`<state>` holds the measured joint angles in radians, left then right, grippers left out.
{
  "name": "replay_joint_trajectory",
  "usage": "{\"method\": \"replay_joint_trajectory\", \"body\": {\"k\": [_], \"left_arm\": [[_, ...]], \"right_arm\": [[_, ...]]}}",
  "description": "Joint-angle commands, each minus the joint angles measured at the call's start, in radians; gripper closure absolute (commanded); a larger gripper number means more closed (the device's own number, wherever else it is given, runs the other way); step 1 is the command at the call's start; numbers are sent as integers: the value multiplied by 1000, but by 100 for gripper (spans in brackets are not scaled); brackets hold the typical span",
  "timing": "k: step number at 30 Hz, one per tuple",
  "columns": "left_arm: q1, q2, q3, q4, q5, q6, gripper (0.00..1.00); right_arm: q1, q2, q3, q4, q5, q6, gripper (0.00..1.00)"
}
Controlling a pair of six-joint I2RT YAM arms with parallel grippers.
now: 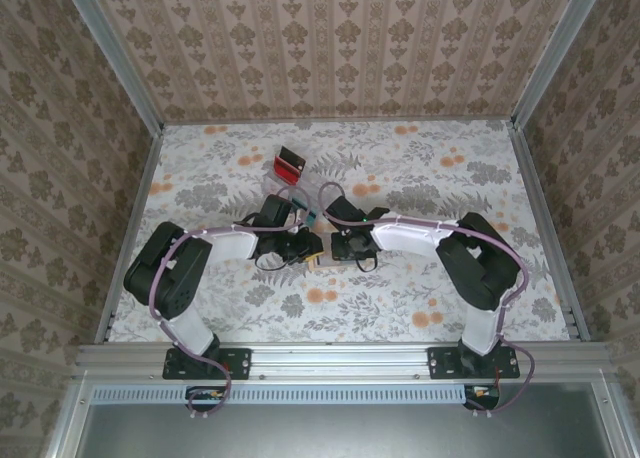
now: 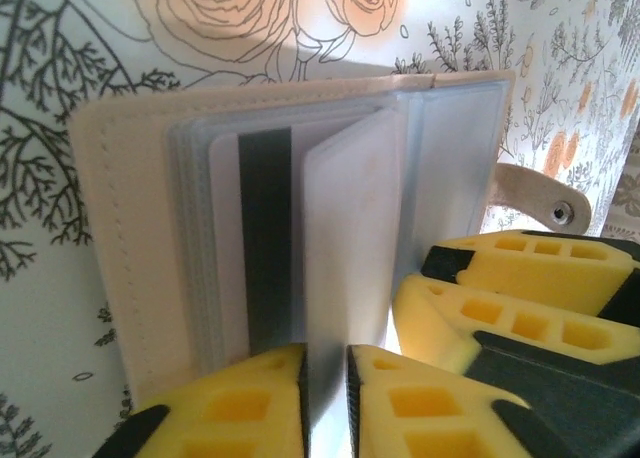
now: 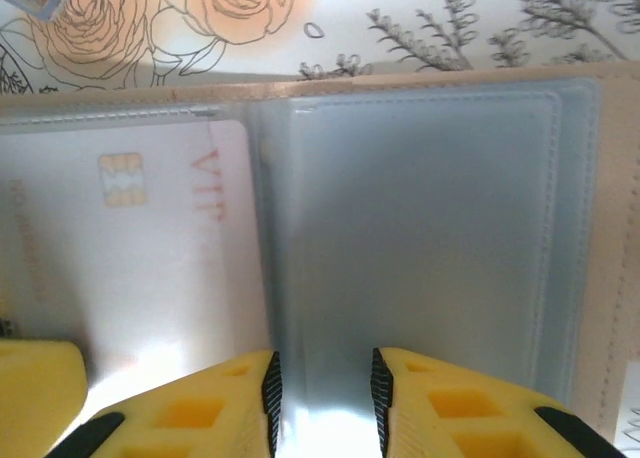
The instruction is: Take the credit cards out of the card holder
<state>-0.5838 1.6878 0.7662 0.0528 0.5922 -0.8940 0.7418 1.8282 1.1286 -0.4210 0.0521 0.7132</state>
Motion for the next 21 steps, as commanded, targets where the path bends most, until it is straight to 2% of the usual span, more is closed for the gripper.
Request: {"method": "replay_joint_trajectory", "body": {"k": [1,5,10,13,16,21], "left_arm": [[-1,-15,29,-20,10,29,90],[6,-36,42,-99,-1,82,99],[20,-101,50,-261,-27,164,100],[16,-127,67,-355,-55,178,95],[4,-120,97,-366,-46,174,84],[-51,-86,144,-270,10,134,60]], "right_arm": [[-25,-115,-44,34,8,31,64],[-39,-246,-94,77,9,44,57],[-61,-356,-160,126,13,67,44],[-71,-392,-188,138,46,74,34],[-87,-413,-204,136,102,92,25],[-122,-431,-227,134,147,146,24]]}}
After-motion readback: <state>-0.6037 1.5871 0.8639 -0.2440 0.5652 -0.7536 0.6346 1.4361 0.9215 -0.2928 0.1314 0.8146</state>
